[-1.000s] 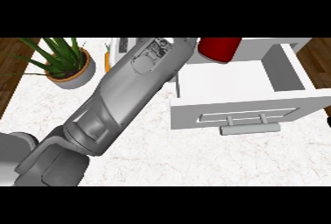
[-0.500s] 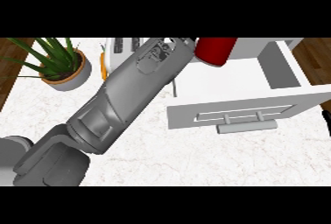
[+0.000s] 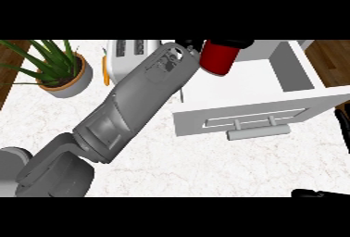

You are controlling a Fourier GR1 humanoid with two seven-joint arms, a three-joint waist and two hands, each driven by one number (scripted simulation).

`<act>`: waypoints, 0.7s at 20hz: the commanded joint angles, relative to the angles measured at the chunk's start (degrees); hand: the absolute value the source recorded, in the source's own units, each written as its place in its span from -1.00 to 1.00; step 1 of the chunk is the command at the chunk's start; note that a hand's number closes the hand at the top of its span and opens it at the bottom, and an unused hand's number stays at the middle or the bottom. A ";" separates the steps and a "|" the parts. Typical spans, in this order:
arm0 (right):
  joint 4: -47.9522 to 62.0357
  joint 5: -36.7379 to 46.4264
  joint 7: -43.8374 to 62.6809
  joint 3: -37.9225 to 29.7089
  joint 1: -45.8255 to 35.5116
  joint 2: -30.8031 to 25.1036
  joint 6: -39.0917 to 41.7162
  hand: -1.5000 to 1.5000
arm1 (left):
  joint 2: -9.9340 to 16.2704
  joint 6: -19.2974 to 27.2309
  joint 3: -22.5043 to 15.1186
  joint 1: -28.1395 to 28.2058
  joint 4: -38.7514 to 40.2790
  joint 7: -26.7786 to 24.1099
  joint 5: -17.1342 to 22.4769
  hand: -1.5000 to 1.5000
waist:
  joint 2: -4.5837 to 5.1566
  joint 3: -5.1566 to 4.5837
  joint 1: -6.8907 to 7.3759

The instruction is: Pick up the can, place it into the drawer and close the drawer

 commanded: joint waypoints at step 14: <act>-1.76 -0.37 1.46 -0.14 -0.26 -0.39 -0.20 -1.00 | 0.00 7.57 -4.84 3.55 2.34 -4.37 3.74 -1.00 | 0.37 -0.02 -1.43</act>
